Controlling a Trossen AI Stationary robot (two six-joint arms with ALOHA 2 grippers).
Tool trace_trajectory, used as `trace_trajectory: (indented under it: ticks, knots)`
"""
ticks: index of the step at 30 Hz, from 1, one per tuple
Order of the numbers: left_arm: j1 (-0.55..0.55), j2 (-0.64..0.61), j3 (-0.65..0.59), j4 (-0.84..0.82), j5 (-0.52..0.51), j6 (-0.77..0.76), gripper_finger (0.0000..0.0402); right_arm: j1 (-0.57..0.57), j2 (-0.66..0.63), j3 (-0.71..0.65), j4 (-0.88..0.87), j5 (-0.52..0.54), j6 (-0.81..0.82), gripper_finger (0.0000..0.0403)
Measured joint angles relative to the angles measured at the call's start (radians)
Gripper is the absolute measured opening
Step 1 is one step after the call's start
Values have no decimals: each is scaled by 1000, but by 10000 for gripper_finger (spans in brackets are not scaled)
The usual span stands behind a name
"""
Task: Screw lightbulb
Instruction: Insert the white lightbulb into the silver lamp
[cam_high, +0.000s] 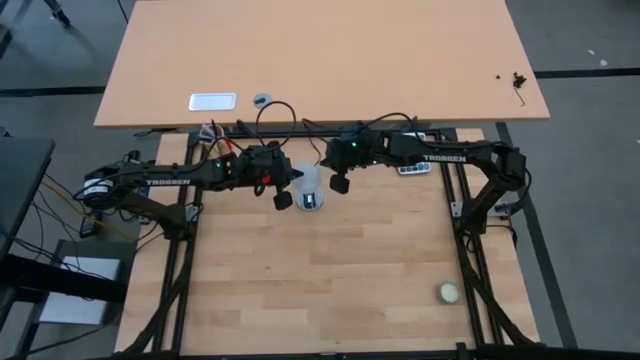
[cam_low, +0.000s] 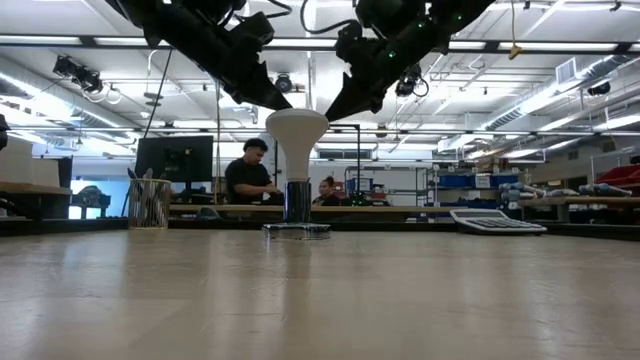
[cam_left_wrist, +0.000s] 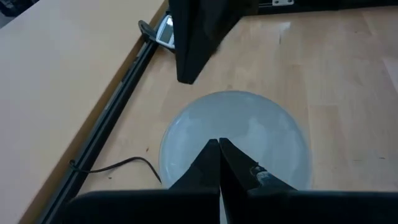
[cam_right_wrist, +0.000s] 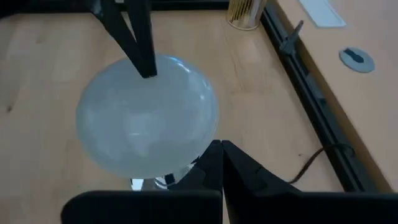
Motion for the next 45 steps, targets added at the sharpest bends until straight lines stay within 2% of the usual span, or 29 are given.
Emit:
trace_trajectory:
  ticks: [5,17,23,25,29,31,45]
  knots:
    - [0,0,0,1,2,0,0,0,20,0,22,-90,13,8]
    - [-1,0,0,1,9,0,0,23,5,3,-27,-114,18,9]
    - [-1,0,0,1,3,1,0,28,4,2,-54,-215,18,9]
    - [-1,0,-1,1,1,2,0,31,2,2,-54,-200,18,9]
    - [0,0,-1,2,-2,3,0,25,-3,2,-42,-7,21,9]
    - [0,0,0,3,-1,3,0,10,-3,1,-34,42,21,9]
    - [30,0,-2,25,6,20,0,-19,-3,1,-2,-24,25,9]
